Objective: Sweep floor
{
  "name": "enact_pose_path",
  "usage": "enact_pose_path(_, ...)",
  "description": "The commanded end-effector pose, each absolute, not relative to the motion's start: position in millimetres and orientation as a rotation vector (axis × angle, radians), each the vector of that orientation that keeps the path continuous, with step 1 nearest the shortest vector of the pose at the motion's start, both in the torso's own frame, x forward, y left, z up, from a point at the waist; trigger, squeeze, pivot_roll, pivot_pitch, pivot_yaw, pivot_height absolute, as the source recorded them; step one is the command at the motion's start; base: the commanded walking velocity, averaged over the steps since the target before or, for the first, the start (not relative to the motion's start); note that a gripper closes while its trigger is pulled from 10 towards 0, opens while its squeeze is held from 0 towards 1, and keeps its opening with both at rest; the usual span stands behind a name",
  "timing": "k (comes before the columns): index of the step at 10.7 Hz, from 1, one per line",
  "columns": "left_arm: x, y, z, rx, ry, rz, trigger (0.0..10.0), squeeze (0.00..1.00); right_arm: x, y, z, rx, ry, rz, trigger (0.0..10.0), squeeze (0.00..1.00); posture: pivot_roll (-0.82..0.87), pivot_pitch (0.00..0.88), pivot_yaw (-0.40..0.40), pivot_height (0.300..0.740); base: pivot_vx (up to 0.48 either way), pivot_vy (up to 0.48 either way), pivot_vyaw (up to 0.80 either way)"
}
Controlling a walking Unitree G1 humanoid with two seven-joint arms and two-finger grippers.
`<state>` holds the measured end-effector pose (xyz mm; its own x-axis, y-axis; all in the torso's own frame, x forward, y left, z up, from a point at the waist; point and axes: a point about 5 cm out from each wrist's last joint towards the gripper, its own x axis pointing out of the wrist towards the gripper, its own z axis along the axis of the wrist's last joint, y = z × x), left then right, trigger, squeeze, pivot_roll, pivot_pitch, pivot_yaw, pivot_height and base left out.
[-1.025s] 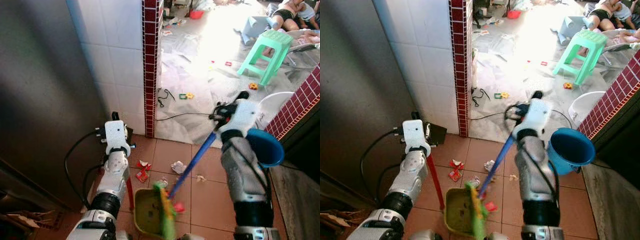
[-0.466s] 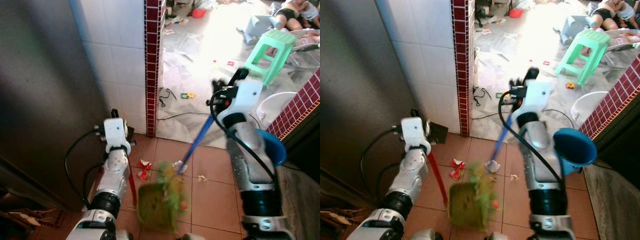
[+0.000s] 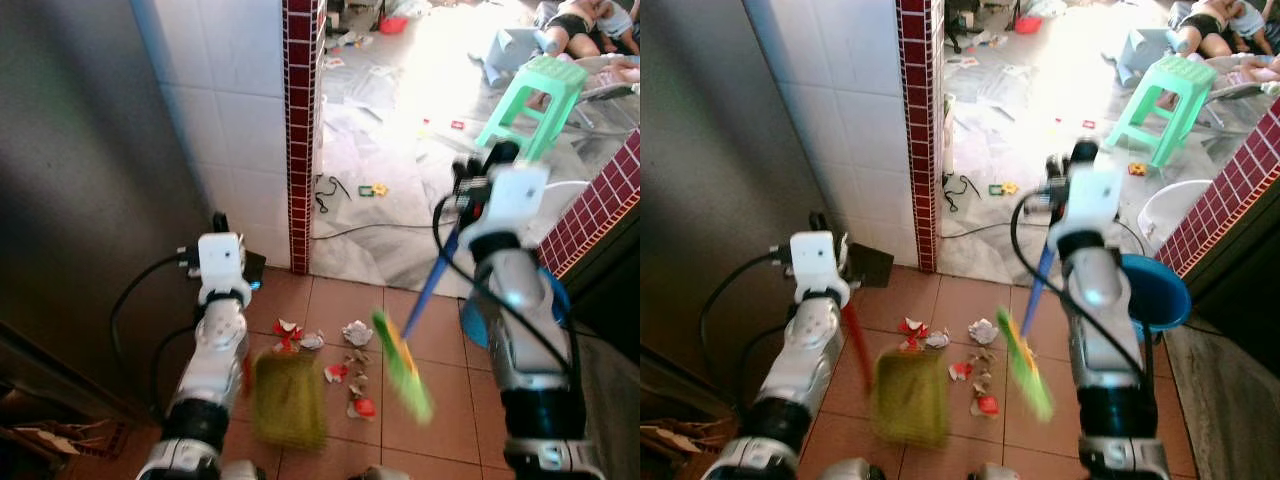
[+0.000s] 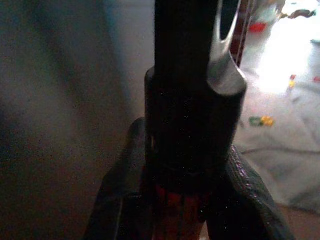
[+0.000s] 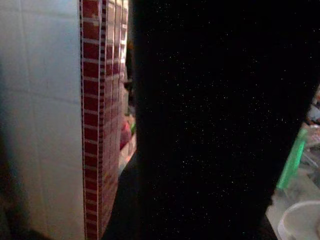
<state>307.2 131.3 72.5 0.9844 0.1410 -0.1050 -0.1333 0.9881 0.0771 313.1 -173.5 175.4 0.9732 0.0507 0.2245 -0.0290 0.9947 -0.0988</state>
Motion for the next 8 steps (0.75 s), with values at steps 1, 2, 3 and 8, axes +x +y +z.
enact_pose_path(1, 310, 134, 82, 0.126, 0.081, 0.13, 10.0, 0.0, 312, -171, 179, -0.115, -0.258, 0.035, 10.0, 0.0, -0.09, 0.0, -0.002, 0.74, 0.0, 0.0, 0.0)
enact_pose_path(2, 309, 136, 77, 0.147, 0.106, 0.134, 10.0, 0.0, 310, -169, 169, -0.125, -0.216, 0.021, 10.0, 0.0, -0.09, 0.0, 0.002, 0.74, 0.0, 0.0, 0.0)
enact_pose_path(3, 310, 132, 73, 0.154, 0.135, 0.114, 10.0, 0.0, 309, -166, 163, -0.135, -0.188, 0.021, 10.0, 0.0, -0.08, 0.0, 0.002, 0.74, 0.0, 0.0, 0.0)
enact_pose_path(8, 320, 109, 63, -0.071, 0.181, 0.123, 10.0, 0.0, 313, -158, 141, 0.019, -0.055, -0.032, 10.0, 0.0, -0.1, 0.0, 0.003, 0.74, 0.0, 0.0, 0.0)
